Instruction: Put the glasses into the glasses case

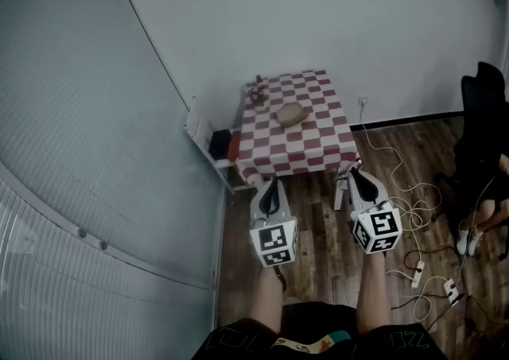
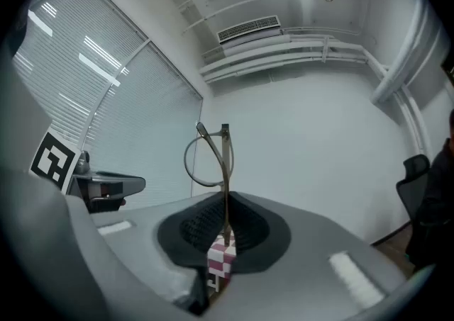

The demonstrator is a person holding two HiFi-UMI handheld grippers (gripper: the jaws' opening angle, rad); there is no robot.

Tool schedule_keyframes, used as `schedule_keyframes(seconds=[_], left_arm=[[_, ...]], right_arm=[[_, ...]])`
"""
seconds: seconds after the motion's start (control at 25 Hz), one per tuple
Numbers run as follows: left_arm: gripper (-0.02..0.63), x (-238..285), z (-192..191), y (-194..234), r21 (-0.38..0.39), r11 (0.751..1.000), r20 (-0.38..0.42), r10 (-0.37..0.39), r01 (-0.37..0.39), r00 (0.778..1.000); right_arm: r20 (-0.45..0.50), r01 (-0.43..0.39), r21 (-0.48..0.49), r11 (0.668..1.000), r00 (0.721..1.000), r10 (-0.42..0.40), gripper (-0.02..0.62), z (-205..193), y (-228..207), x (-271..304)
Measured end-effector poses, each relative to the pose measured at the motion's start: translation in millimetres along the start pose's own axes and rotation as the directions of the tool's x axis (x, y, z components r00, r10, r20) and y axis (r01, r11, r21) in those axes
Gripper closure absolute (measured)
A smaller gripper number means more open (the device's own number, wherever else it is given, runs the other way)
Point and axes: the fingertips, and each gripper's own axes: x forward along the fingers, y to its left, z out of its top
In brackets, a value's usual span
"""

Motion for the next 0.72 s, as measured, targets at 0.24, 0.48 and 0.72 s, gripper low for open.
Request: schedule_keyframes(seconds=[0.24,0.48,0.72], left_arm=[[0.6,-2.2,-0.7,1.7,0.039,0.999,-0.007,0.016,-0.016,1.0],[0.598,-1.0,1.3,-8.7,-0.059,0.997,0.001,-0.051,0.051,0.999],[0.598,3.3,1.3,-10.5,-0.025,0.999,-0.01,-0.037,0.036,0.999]], right_arm=[[0.003,0.01,-0.039,0.999,1.0,-0.01,0.578,5.3,1.9,-3.1],[0.004,0.023,-0.027,0.999,1.0,-0.023,0.578,5.3,-4.4,-3.6],[0.007,0.019,-0.037,0.999,1.0,-0.019,0.578,8.8,-5.0,-2.6]])
